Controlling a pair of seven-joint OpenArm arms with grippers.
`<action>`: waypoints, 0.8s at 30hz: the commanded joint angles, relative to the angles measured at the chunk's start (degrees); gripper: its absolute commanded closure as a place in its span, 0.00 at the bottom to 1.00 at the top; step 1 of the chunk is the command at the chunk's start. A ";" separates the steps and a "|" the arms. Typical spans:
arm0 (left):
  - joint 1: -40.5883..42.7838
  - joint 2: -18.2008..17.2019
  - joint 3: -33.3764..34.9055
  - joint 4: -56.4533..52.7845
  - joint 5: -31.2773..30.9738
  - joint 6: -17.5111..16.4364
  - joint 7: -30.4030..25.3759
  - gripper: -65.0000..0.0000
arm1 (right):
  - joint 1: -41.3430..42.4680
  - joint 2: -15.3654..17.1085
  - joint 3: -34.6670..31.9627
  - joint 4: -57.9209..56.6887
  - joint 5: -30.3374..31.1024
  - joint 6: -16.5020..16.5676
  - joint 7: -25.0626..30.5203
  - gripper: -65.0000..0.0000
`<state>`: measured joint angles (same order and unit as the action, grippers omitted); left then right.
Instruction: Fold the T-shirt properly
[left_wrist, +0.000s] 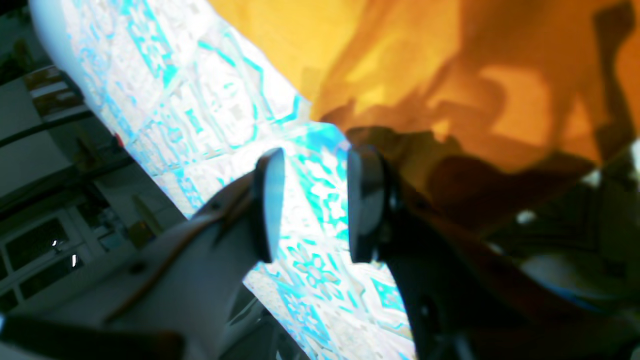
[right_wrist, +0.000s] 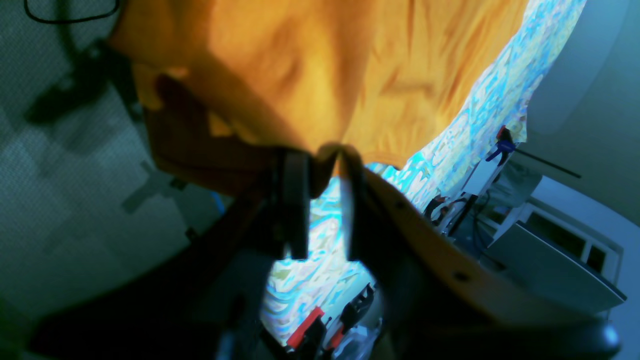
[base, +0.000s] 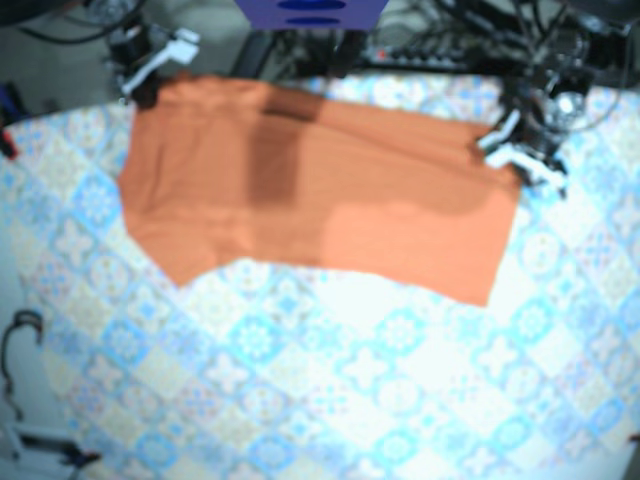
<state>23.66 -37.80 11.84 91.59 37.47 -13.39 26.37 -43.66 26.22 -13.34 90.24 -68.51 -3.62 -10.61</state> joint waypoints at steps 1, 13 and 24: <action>-0.23 -1.01 -0.45 0.67 0.46 0.86 0.14 0.65 | -0.52 0.64 0.38 0.62 0.07 -0.91 -0.33 0.80; 0.03 -1.10 -0.71 0.67 0.46 0.86 0.40 0.53 | -0.52 0.64 0.73 1.06 0.07 -1.09 -0.25 0.62; 0.12 -1.28 -0.71 0.67 0.46 0.86 0.49 0.50 | 0.63 0.64 1.61 1.15 0.25 -1.09 -0.42 0.51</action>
<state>23.81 -37.98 11.77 91.59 37.47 -13.39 26.79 -42.35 26.20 -12.32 90.52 -68.49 -3.66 -10.59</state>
